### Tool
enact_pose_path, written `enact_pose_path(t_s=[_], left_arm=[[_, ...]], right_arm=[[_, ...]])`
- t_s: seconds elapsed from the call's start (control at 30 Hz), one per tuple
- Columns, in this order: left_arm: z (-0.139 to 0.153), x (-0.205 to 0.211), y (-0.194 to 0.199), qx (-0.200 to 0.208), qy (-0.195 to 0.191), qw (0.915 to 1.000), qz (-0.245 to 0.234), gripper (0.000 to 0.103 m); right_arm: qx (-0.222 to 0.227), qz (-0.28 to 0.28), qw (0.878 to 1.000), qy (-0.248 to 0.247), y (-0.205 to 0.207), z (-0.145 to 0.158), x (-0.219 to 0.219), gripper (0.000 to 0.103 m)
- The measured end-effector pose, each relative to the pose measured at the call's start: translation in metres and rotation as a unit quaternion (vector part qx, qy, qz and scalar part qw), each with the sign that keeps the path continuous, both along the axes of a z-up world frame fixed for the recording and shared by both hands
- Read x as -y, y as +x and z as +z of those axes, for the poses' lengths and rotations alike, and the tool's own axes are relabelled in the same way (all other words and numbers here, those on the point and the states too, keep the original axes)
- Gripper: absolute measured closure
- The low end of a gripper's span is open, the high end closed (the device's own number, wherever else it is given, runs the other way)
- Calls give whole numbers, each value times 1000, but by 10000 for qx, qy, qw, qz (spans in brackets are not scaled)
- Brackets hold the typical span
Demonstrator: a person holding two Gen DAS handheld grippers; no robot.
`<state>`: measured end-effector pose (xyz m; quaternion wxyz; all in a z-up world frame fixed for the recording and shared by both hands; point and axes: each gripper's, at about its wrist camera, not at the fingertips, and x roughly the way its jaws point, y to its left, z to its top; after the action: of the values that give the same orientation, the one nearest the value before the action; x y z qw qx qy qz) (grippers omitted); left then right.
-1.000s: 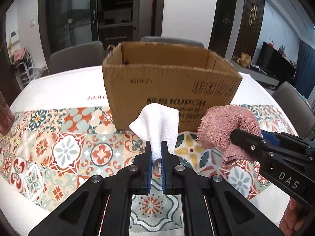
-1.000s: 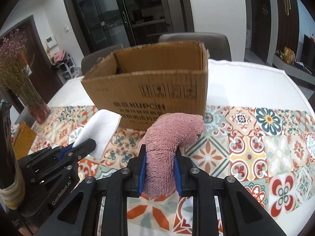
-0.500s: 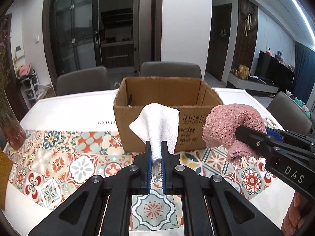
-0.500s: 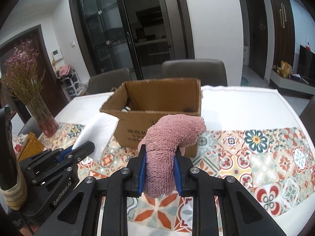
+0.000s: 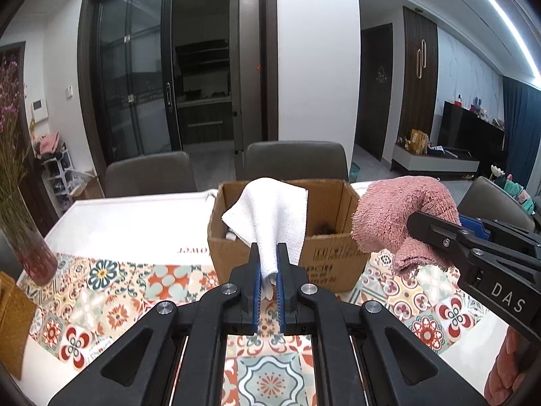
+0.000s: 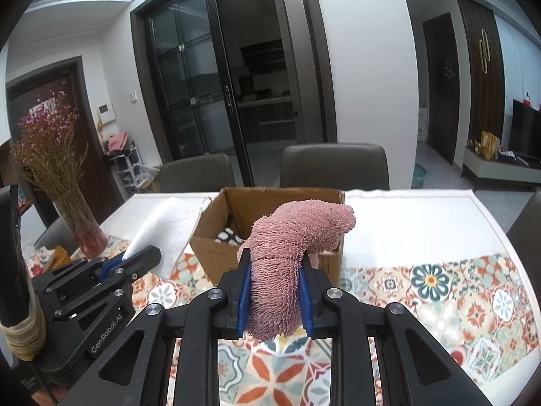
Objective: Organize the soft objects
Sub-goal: 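Lift the pink towel and white pad and carry both over the box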
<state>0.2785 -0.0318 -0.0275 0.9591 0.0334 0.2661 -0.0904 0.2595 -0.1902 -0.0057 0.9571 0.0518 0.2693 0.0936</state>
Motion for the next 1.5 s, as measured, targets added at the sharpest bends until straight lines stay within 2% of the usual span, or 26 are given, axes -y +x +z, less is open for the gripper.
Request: enact_pose_path(t_s=[0.23,0.7,1.07,1.5], left_arm=[[16,0,14,231,84,9997,-18,94],[25,0,59,266,18,9996,-48,94],[11,2,98,88,37,9999,-57,94],[-21,13,142,-343,131,9993,-96,94]], right_arm=[[213,5,9997,-68,11,17,-4,78],[419,16,9990,-139,53,30,-9,78],[353,91,9989,-279,90,24,-16,78],[-160,193,9990,-377,137,-7,-19,78]])
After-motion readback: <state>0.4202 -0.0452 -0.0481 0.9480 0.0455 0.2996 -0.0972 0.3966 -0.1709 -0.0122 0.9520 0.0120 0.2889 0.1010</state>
